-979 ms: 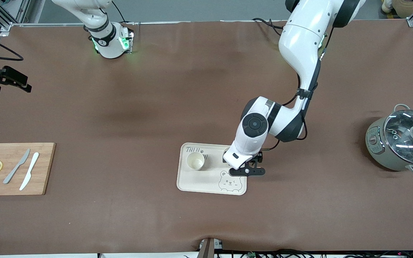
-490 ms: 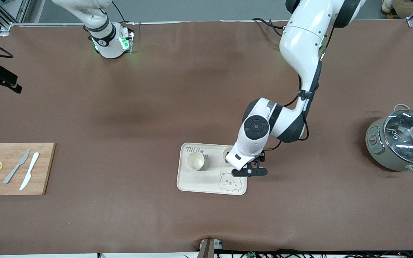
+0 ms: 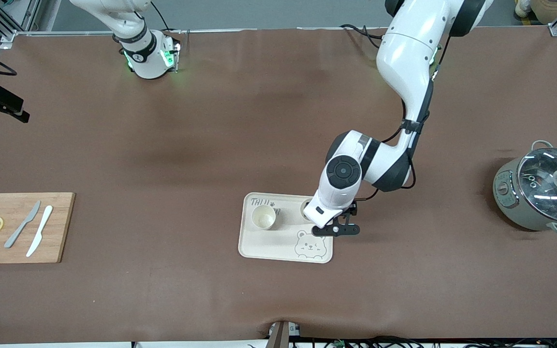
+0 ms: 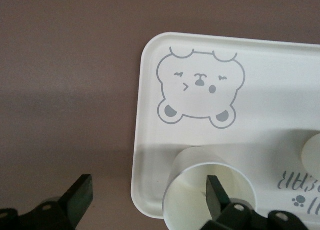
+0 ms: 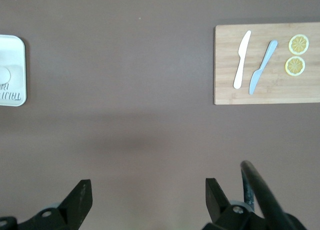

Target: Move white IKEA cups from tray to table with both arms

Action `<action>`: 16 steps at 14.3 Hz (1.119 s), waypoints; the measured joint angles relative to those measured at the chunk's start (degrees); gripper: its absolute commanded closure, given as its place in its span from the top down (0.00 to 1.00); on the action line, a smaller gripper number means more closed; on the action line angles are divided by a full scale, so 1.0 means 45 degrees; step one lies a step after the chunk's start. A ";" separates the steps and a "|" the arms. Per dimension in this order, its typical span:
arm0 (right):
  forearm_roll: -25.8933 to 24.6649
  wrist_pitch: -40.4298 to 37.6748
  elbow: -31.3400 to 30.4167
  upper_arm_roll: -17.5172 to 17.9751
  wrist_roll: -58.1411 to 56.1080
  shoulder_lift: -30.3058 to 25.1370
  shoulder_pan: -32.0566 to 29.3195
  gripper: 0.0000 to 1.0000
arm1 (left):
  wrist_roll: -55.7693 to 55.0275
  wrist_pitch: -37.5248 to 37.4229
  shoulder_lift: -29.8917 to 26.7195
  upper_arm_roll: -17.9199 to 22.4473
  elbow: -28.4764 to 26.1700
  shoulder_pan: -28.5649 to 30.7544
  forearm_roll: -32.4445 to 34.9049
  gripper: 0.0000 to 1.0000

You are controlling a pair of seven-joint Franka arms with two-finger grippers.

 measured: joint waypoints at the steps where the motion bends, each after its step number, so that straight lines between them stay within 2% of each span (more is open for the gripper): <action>1: 0.0009 -0.0374 0.0003 -0.0001 0.0000 0.0004 -0.0001 1.00 | -0.0076 -0.0115 -0.0022 -0.0003 0.0000 -0.0029 0.0000 1.00; 4: 0.0016 -0.1271 0.0014 -0.0017 -0.0001 0.0004 -0.0005 1.00 | -0.0087 -0.0893 -0.0062 -0.0003 -0.0001 -0.0048 0.0000 1.00; 11: -0.0097 -0.2341 0.0107 -0.0021 -0.0001 0.0376 -0.0003 1.00 | -0.0087 -0.1034 -0.0056 -0.0003 -0.0124 -0.0045 0.0000 1.00; 14: -0.1444 -0.2239 0.0858 0.0017 -0.0039 0.0390 0.0301 1.00 | -0.0087 -0.0962 -0.0021 -0.0002 -0.0166 -0.0044 0.0000 1.00; 16: -0.2092 -0.1492 0.1010 0.0031 -0.0030 0.0392 0.0899 1.00 | -0.0087 -0.0721 0.0066 -0.0002 -0.0258 -0.0043 0.0000 1.00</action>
